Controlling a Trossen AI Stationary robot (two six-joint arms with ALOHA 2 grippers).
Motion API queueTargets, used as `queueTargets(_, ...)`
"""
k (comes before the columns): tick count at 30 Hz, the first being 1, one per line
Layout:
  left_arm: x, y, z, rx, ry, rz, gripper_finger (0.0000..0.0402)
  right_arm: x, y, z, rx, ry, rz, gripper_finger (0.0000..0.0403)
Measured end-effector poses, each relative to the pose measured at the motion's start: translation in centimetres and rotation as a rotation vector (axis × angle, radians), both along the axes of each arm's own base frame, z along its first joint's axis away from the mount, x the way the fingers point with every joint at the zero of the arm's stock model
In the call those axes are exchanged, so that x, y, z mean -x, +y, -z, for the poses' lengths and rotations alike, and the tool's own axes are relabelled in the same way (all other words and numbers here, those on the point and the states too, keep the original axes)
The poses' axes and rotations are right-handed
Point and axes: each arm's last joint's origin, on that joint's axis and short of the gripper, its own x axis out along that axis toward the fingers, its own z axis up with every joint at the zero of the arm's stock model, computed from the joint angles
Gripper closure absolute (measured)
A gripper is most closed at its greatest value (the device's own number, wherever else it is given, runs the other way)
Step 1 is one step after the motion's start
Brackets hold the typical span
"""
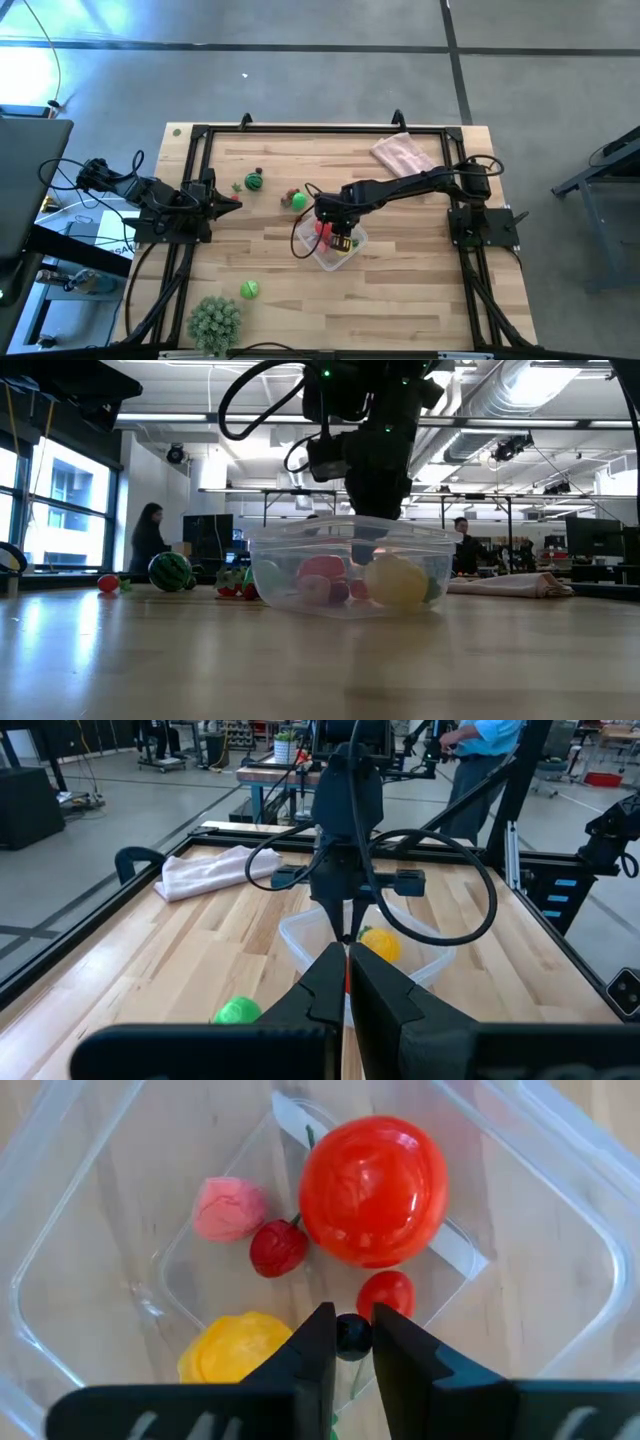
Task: Pick and placing Produce into tupperware
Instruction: Put the blueberry into the transparent container, then put the green watermelon into the transparent container
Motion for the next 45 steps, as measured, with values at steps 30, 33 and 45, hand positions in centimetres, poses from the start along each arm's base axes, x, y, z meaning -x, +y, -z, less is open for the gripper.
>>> queueTargets(30,0.0,0.0,0.0,0.0,-0.001,0.0,0.0394,9.9,-2.5,-17.2,0.258,-0.443,0.088,0.027)
queueTargets(33,0.0,0.0,0.0,0.0,0.0,0.0,0.0394,14.0,-2.7,-18.6,0.263,-0.526,0.134,0.027)
queueTargets(45,0.0,0.0,0.0,0.0,0.0,0.0,0.0394,24.0,-2.3,-13.5,0.17,-0.627,0.27,0.027)
